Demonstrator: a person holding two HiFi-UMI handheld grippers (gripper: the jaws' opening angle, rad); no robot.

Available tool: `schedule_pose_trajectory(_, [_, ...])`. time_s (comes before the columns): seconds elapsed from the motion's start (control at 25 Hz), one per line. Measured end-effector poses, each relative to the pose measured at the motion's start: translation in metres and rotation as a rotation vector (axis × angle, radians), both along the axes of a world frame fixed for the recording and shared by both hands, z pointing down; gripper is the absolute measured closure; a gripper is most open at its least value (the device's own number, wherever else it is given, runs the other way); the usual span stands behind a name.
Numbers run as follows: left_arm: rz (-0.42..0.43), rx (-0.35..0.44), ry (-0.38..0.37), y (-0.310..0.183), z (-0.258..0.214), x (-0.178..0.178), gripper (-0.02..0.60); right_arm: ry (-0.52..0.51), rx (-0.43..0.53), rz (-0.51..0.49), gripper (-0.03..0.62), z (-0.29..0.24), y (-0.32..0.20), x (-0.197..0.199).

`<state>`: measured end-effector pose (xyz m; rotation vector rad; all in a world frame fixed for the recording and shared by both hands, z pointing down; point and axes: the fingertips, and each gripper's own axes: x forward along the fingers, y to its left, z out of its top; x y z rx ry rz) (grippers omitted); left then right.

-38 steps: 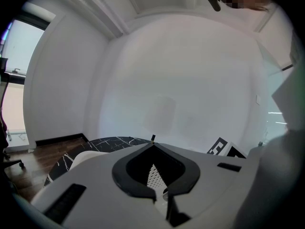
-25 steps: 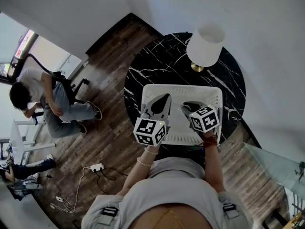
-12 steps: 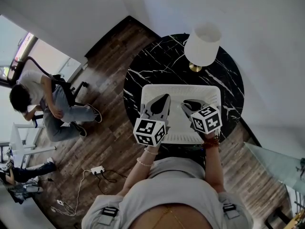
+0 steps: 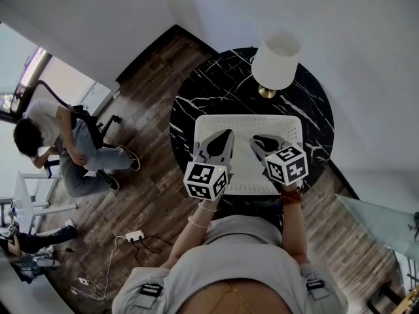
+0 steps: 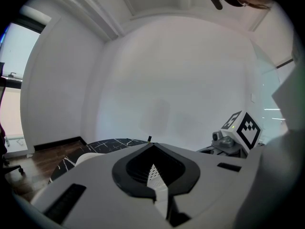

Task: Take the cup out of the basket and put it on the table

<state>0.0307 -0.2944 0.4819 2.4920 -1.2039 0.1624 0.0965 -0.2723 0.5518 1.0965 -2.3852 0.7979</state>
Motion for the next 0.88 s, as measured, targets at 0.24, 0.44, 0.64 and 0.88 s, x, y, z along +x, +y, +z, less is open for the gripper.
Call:
schedule_pose_trajectory(0.24, [0.011,0.005,0.001,0.005,-0.002,0.000,0.575,-0.023,0.027,0.028,0.537,-0.013,0.003,0.002])
schedule_pose_trajectory(0.44, [0.025,0.008,0.003,0.008,-0.004,0.001,0.575,-0.034,0.054,0.057,0.537,-0.022,0.006,0.004])
schedule_pose_trajectory(0.64, [0.038,0.014,0.001,0.010,-0.006,0.002,0.575,-0.068,0.098,0.103,0.537,-0.034,0.007,0.008])
schedule_pose_trajectory(0.88, [0.049,0.021,-0.001,0.014,-0.008,0.001,0.575,-0.089,0.147,0.145,0.537,-0.048,0.011,0.011])
